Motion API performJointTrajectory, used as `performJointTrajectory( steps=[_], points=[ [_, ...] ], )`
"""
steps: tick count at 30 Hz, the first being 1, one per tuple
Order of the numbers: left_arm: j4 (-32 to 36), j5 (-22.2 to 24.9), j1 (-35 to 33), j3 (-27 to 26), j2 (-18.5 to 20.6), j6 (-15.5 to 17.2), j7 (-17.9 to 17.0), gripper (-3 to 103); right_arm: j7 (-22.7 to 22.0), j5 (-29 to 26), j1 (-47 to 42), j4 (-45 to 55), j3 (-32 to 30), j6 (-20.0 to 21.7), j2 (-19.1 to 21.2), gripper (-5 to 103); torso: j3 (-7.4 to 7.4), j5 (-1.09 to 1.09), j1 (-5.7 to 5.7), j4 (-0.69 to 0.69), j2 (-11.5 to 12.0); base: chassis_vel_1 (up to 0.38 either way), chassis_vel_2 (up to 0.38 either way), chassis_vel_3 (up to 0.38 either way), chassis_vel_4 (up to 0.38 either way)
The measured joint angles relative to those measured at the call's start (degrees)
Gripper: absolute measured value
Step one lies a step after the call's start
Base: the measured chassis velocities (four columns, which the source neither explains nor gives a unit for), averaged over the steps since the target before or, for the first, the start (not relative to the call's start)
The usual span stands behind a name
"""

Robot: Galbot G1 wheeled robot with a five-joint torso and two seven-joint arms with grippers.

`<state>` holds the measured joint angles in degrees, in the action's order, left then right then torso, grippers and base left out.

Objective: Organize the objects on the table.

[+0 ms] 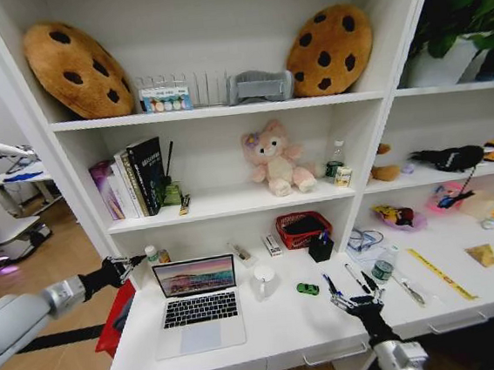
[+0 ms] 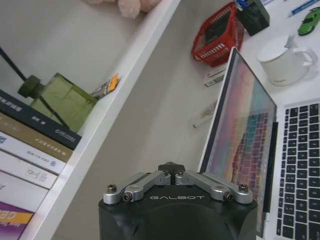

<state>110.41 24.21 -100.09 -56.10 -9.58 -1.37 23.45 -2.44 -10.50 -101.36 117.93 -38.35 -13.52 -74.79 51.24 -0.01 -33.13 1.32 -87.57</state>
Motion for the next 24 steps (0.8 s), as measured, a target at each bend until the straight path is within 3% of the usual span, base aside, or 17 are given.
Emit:
performJointTrajectory(
  steps=[5,10,24],
  points=[
    [-0.8,1.4,-1.0,-0.3,5.8,1.8,1.6,0,-0.2,0.1,1.2,-1.5,1.0,0.0,-0.4,100,0.0,0.01,0.0,0.0,0.0,0.0,0.0,0.0,0.0],
    [-1.3,2.4,-2.1,-1.3,9.1,2.8,3.0,0,0.1,0.9,1.4,-2.3,1.5,-0.1,-1.0,100,0.0,0.01,0.0,0.0,0.0,0.0,0.0,0.0,0.0],
    [-1.7,6.3,-7.8,-5.9,19.6,6.1,2.5,0,0.6,2.1,1.4,-3.8,1.4,-1.1,-2.9,100,0.0,0.01,0.0,0.0,0.0,0.0,0.0,0.0,0.0]
  ],
)
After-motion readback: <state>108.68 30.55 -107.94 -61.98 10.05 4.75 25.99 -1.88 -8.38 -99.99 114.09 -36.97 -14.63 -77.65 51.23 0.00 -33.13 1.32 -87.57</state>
